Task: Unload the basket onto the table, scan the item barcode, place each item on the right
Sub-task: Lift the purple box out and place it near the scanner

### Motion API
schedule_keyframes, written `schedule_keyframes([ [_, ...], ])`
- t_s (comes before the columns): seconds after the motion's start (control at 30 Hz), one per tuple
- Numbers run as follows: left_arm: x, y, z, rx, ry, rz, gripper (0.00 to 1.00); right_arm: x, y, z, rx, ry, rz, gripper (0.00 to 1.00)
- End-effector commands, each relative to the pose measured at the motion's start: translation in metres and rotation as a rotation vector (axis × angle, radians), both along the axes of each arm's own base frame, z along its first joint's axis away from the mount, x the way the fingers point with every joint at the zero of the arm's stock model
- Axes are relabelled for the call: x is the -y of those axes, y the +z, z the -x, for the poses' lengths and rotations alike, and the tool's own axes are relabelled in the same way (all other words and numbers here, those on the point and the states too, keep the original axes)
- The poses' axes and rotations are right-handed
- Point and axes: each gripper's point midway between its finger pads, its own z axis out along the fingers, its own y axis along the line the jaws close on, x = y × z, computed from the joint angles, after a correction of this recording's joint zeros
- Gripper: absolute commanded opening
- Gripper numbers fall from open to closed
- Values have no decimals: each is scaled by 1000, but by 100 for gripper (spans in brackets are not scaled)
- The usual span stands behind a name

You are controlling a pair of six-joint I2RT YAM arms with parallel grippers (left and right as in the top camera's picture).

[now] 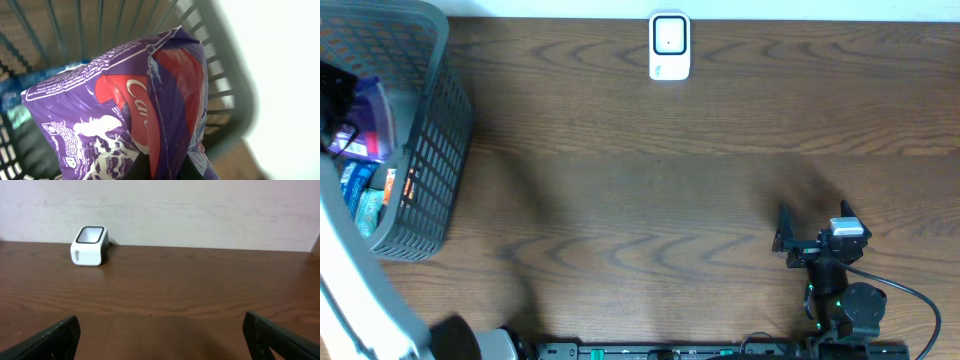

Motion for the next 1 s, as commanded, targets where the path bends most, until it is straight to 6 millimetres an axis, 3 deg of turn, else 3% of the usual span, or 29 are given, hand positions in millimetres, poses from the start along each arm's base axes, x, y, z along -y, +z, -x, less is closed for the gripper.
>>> schedule_keyframes([
  [0.0,23,38,13,98,-56,-58,7,0,-1,0,1,2,14,99],
  [0.07,48,54,15,158,-128,-64,7,0,-1,0,1,2,14,99],
  [0.17,101,72,3,232,-335,-68,7,0,-1,0,1,2,14,99],
  [0.3,172,64,-18,207,-588,-91,7,0,-1,0,1,3,14,99],
  [0.4,239,38,-38,129,-829,-127,7,0,-1,0,1,2,14,99],
  [0.5,291,2,-55,35,-961,-128,7,0,-1,0,1,3,14,99],
  [0.8,412,-128,-88,-240,-1245,-171,7,0,-1,0,1,2,14,99],
  [0.97,464,-203,-94,-348,-1351,-189,7,0,-1,0,1,2,14,99],
])
